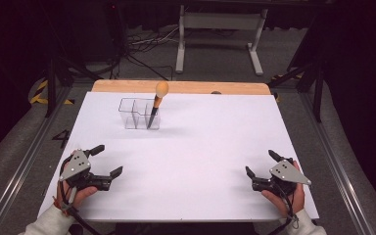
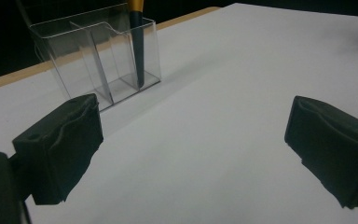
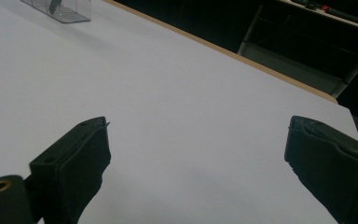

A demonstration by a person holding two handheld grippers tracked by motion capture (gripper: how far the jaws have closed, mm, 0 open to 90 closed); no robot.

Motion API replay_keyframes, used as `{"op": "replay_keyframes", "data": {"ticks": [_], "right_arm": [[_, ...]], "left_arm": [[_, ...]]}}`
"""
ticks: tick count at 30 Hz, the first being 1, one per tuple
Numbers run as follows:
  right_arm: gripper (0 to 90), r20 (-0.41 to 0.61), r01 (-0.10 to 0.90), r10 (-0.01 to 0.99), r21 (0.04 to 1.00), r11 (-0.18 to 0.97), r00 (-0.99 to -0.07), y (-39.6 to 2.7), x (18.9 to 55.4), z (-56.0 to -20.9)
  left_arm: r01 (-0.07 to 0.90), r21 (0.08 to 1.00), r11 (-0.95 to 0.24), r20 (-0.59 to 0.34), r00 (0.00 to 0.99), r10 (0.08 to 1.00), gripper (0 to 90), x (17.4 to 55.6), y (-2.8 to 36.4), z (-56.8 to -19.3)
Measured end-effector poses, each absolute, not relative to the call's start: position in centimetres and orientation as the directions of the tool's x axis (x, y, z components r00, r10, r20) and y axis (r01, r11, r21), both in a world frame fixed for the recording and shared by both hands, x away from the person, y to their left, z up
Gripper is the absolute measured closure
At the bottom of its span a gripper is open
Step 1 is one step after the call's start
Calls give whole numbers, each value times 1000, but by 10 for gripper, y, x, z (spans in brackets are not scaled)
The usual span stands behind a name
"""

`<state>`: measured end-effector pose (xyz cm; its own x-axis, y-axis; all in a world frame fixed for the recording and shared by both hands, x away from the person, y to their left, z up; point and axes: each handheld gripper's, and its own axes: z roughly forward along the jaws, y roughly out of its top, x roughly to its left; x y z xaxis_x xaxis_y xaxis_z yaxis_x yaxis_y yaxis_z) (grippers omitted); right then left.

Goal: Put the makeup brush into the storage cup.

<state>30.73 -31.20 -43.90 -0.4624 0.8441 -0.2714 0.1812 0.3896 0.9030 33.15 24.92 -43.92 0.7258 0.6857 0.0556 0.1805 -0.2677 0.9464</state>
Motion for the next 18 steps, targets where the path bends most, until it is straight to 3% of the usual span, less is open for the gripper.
{"op": "replay_keyframes", "data": {"ticks": [18], "right_arm": [[75,-264,184,848,906,381,-459,-315,308,-440]], "left_arm": [[184,951,-248,41,722,691,51,335,251,-439]]}}
